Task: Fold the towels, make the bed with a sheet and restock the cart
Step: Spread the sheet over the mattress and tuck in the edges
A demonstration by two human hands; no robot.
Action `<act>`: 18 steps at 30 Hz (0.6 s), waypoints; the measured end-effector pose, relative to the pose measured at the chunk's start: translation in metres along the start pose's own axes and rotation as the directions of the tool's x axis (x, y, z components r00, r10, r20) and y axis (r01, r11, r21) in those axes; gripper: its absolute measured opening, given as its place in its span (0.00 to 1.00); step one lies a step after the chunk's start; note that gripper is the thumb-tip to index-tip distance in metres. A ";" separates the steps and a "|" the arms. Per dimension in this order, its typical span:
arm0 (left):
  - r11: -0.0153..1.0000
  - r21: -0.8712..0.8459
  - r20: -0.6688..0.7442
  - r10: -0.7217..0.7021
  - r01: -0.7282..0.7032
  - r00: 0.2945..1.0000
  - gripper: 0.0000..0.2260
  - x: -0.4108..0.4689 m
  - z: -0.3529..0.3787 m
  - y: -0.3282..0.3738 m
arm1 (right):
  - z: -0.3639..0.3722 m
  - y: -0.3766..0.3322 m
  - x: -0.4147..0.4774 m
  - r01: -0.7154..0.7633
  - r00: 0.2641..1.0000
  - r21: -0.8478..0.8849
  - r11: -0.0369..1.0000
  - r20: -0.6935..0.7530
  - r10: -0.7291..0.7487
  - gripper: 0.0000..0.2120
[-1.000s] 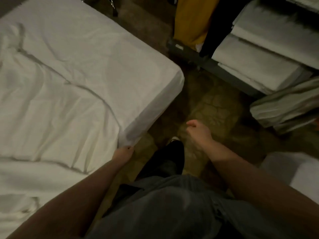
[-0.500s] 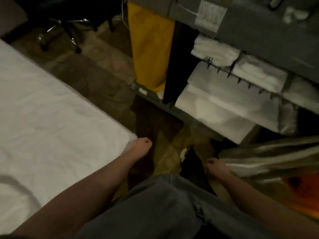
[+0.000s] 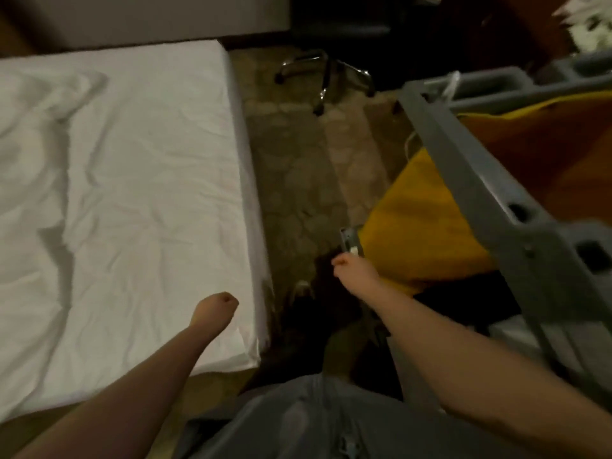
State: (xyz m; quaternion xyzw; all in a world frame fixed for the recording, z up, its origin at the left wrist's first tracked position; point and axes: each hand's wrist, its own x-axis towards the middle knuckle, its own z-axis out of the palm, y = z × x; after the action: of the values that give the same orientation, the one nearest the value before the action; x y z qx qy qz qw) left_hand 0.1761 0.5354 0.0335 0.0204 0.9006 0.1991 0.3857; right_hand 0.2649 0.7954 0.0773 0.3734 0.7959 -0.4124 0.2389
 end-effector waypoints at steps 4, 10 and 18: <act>0.988 -0.127 0.015 -0.090 0.091 0.996 0.10 0.079 -0.019 0.028 | -0.041 -0.082 0.098 0.130 0.991 0.018 0.991 -0.030 -0.129 0.10; 0.998 -0.007 0.035 -0.062 0.062 0.997 0.13 0.204 -0.111 0.121 | -0.100 -0.128 0.216 -0.059 0.997 -0.086 0.995 0.039 0.062 0.12; 0.983 -0.050 -0.069 0.173 -0.177 0.982 0.14 0.340 -0.253 0.299 | -0.178 -0.142 0.308 -0.354 0.931 0.202 0.913 -0.021 0.365 0.15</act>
State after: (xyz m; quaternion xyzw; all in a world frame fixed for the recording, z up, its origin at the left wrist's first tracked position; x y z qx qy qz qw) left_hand -0.2759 0.7885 0.0698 0.0822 0.9015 0.2579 0.3378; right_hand -0.0471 1.0125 0.0304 0.5468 0.6759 -0.4264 0.2495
